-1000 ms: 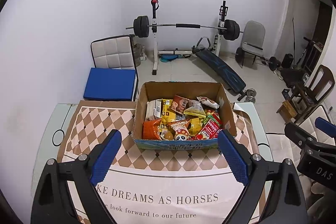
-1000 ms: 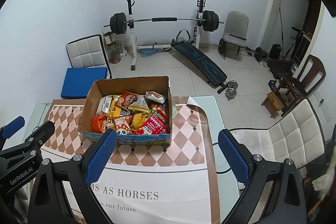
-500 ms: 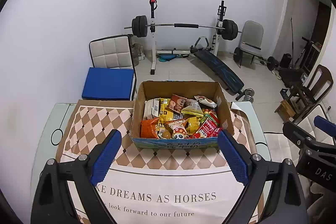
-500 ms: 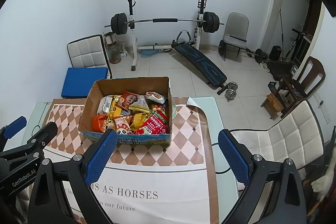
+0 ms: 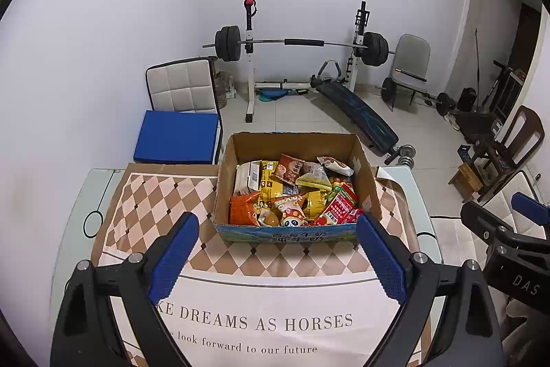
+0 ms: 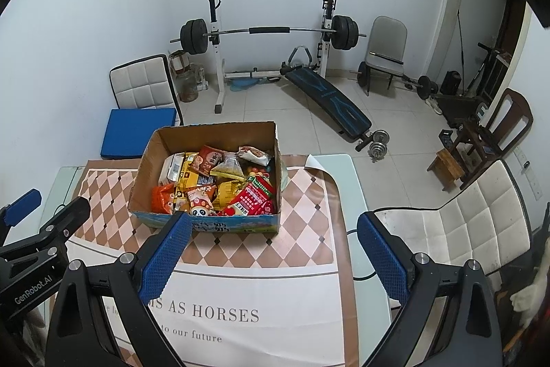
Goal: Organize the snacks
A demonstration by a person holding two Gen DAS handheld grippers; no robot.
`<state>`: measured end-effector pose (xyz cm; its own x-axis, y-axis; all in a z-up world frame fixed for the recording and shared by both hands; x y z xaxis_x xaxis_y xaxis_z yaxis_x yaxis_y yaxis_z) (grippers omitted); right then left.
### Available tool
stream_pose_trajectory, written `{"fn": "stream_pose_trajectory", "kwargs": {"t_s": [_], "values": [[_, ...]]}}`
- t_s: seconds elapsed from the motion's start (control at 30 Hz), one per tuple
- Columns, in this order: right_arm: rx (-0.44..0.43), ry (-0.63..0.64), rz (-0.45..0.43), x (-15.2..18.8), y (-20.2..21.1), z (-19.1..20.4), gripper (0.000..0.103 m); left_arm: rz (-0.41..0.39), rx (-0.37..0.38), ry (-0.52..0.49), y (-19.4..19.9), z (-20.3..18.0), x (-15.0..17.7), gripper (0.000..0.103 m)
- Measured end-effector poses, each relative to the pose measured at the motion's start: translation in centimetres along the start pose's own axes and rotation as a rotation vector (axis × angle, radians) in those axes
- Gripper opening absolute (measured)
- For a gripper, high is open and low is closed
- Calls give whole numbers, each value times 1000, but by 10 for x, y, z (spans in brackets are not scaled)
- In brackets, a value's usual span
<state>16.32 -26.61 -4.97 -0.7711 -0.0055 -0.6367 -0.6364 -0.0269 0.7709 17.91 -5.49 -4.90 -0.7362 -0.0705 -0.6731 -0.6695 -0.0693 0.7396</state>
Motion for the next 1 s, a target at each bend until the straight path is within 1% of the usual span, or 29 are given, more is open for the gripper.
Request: {"fn": "stream_pose_trajectory", "kwargs": {"t_s": [1.0], "values": [[4,-2,-8,-4,6,-2,99,-9,4,0,5,-6,-2,94]]}}
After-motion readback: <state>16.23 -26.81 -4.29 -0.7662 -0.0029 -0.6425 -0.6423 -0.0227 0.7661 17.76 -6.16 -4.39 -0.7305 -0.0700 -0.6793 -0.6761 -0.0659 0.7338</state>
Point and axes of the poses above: each gripper's, at about its wrist camera, not at the fingertips, and y roughly against the way its jaws point, z to its left, x to its underside, the point moved 3 cm from there along -y, roughly the way its jaws point, and after that the axes turned 1 degree about z, right-handed, at the moved point
